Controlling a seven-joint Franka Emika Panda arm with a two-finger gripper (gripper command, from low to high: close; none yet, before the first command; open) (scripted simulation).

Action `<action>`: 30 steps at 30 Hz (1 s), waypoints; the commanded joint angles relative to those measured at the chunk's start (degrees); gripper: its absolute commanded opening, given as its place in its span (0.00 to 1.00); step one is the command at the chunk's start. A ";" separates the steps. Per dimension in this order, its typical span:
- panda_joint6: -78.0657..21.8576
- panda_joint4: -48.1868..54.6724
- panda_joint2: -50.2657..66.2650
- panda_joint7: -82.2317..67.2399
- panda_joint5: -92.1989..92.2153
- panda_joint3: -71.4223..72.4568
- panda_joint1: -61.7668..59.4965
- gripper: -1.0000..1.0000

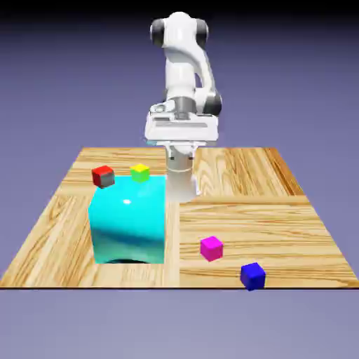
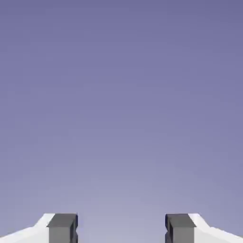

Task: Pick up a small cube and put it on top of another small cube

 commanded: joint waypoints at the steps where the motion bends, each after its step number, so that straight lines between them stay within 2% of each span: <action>1: -1.22 1.51 2.08 0.44 -0.46 0.64 0.10 0.50; 28: -34.01 42.27 58.14 12.34 -13.00 17.98 2.70 0.50; 30: -34.78 43.22 59.45 12.62 -13.29 18.39 2.76 0.50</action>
